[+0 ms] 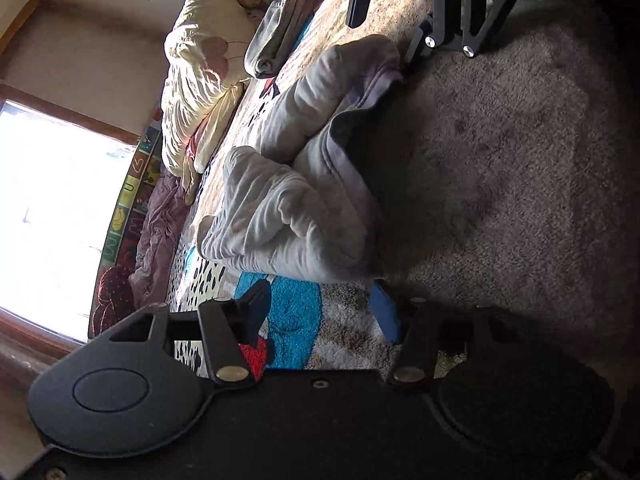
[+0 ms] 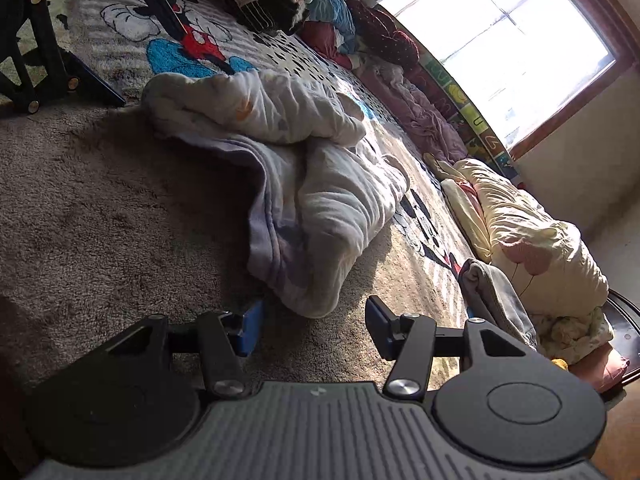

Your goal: Fold clothes

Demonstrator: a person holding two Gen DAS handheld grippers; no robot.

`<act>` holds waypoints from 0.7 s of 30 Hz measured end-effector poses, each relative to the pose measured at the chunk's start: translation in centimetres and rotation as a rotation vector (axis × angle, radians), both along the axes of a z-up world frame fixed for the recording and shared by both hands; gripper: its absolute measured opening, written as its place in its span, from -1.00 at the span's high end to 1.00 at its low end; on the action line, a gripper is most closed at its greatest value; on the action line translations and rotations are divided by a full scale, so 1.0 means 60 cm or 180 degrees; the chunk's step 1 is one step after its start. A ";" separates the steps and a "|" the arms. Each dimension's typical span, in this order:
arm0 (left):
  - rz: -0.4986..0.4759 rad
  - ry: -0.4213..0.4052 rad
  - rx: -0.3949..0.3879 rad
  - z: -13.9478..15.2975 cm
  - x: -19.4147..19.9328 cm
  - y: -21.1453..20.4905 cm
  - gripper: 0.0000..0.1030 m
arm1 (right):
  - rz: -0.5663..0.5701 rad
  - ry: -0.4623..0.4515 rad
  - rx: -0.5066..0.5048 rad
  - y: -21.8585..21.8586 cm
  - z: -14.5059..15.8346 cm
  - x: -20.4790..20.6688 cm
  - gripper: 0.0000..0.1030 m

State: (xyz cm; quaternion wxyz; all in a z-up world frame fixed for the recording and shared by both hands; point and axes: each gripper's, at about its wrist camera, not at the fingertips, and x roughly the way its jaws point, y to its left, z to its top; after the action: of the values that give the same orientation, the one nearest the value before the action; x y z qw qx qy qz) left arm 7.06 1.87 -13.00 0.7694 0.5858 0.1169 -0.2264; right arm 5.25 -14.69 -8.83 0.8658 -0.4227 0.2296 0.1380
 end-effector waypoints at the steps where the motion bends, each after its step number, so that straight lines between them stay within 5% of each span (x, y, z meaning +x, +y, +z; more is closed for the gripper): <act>1: -0.0066 -0.0068 0.0025 -0.001 0.004 0.002 -0.08 | 0.0037 -0.0035 -0.0029 0.002 -0.003 0.002 -0.06; 8: -0.0700 -0.0812 0.0308 -0.013 -0.001 0.029 -0.24 | 0.0195 -0.0378 -0.0086 -0.003 -0.005 -0.002 -0.19; 21: -0.1791 -0.0875 0.0958 0.002 0.013 0.084 -0.22 | 0.0791 -0.0555 -0.0494 -0.005 -0.013 -0.024 -0.17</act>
State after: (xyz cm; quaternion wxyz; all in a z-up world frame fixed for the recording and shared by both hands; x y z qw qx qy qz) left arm 7.85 6.94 -12.89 0.5904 0.7269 -0.1218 -0.3289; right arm 3.81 -14.98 -9.62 0.8235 -0.5238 0.1095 0.1886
